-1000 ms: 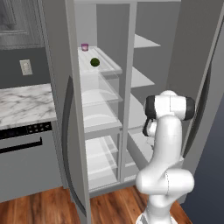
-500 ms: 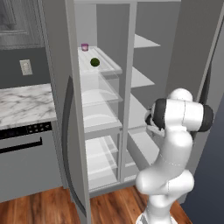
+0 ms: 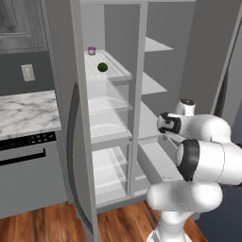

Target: Take the lime and pear from the fridge shelf and place them in the freezer drawer to begin freezing them.

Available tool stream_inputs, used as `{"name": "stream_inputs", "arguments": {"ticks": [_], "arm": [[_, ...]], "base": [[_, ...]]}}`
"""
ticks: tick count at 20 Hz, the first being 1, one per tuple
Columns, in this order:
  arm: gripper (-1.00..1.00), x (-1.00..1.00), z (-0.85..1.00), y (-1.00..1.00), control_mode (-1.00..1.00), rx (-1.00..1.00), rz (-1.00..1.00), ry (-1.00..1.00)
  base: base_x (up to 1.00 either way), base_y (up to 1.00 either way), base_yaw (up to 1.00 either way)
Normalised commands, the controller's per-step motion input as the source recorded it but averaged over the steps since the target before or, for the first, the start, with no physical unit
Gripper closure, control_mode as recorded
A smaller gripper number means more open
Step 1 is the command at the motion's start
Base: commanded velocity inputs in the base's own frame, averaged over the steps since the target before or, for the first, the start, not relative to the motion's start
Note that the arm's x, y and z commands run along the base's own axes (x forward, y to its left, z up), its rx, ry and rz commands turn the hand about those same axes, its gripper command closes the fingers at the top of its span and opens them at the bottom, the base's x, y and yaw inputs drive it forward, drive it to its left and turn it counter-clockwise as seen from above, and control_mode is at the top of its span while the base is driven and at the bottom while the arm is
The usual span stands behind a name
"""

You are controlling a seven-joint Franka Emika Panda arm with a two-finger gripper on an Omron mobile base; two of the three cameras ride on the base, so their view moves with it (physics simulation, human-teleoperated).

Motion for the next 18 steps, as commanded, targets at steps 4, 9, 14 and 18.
{"name": "stream_inputs", "arguments": {"ticks": [4,9,14,18], "arm": [[-1.00,-0.69,0.69,0.51,-1.00,-0.09,0.00,-0.08],[-1.00,-0.78,0.29,0.39,-1.00,-0.07,0.00,-0.05],[-1.00,-0.61,0.00,0.35,-1.00,-0.02,0.01,0.00],[-1.00,-0.26,0.00,0.05,-1.00,0.00,0.08,0.00]], "base": [[0.00,0.00,0.00],[0.00,0.00,0.00],[0.00,0.00,0.00],[0.00,0.00,0.00]]}}
